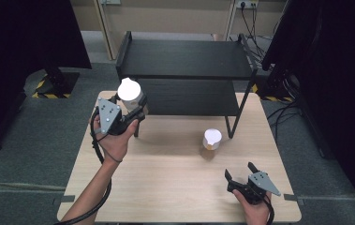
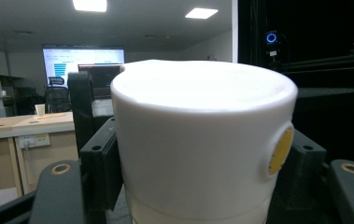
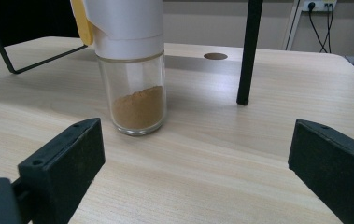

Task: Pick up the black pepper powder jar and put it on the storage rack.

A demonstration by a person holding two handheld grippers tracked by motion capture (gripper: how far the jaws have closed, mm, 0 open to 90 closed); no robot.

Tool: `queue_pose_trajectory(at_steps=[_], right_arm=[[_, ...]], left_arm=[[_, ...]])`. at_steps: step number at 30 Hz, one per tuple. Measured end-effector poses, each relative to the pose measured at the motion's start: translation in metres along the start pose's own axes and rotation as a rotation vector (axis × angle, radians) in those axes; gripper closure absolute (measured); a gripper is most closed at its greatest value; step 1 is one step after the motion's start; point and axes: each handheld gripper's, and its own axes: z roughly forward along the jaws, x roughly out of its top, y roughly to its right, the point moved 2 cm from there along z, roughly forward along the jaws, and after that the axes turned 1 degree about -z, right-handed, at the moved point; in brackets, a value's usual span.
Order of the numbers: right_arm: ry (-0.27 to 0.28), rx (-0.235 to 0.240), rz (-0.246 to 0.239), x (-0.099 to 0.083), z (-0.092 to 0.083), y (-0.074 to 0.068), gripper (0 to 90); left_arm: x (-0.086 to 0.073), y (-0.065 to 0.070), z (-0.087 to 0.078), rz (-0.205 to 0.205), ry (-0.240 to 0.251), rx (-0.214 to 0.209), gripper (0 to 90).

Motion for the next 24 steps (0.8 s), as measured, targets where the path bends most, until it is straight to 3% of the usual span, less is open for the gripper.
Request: queue_pose_trajectory(at_steps=[24], right_arm=[[-0.001,0.0,0.002,0.0,0.0,0.0,4.1]], left_arm=[[0.042,0.001,0.022,0.004,0.056,0.025,30.9]])
